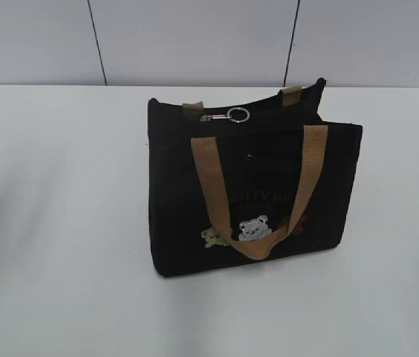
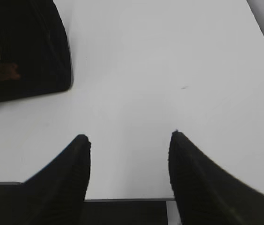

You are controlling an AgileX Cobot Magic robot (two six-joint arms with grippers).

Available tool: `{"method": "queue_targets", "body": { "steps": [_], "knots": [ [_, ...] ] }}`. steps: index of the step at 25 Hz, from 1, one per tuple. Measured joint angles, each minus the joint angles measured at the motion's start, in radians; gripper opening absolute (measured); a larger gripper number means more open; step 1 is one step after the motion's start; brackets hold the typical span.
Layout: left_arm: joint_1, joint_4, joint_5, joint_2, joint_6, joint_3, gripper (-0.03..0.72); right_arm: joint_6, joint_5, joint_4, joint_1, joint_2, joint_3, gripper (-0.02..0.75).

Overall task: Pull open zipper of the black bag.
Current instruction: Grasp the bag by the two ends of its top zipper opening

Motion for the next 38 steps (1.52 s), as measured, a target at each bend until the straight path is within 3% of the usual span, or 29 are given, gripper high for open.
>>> {"method": "queue_targets", "body": {
  "steps": [2,5,9,17,33,38],
  "knots": [
    [-0.074,0.034,-0.121,0.129,-0.047,0.000,0.436,0.000,0.000,0.002,0.000,0.029,-0.002,0.410],
    [-0.124,0.123,-0.299,0.305,-0.190,0.000,0.436,0.000,0.001,0.019,0.000,0.099,-0.010,0.410],
    [-0.126,0.420,-0.549,0.514,-0.415,0.000,0.436,-0.031,0.003,0.076,0.000,0.195,-0.053,0.410],
    [-0.122,0.770,-0.634,0.686,-0.474,-0.037,0.436,-0.068,0.013,0.157,0.000,0.332,-0.124,0.410],
    [-0.099,1.025,-0.568,0.809,-0.596,-0.245,0.432,-0.095,0.091,0.165,0.000,0.480,-0.246,0.410],
    [-0.098,1.054,-0.565,0.819,-0.609,-0.260,0.328,-0.098,0.089,0.166,0.000,0.480,-0.246,0.410]
  ]
}}
